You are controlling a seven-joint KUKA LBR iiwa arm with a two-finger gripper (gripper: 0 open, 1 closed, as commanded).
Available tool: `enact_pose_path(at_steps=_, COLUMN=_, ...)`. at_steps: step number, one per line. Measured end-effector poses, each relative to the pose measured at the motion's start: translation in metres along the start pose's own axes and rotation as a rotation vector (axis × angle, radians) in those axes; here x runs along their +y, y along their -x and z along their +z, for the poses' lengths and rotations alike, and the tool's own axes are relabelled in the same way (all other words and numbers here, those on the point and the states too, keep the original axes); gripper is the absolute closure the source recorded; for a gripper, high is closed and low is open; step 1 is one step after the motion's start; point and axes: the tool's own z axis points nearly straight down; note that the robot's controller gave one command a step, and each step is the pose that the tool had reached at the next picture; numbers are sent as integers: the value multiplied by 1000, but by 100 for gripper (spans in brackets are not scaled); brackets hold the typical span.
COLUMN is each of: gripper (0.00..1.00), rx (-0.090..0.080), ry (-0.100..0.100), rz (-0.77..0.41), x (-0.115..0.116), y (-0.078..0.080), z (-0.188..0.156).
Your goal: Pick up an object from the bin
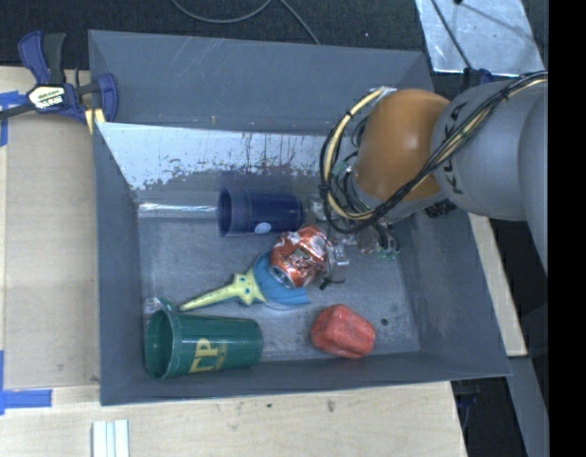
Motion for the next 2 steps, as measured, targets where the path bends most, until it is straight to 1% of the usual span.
enact_pose_path(at_steps=1, gripper=0, rx=1, ry=0, rz=42, x=53, y=13, z=-11)
enact_pose_path(at_steps=2, gripper=100, rx=-14, ry=4, rz=33, x=68, y=7, z=3)
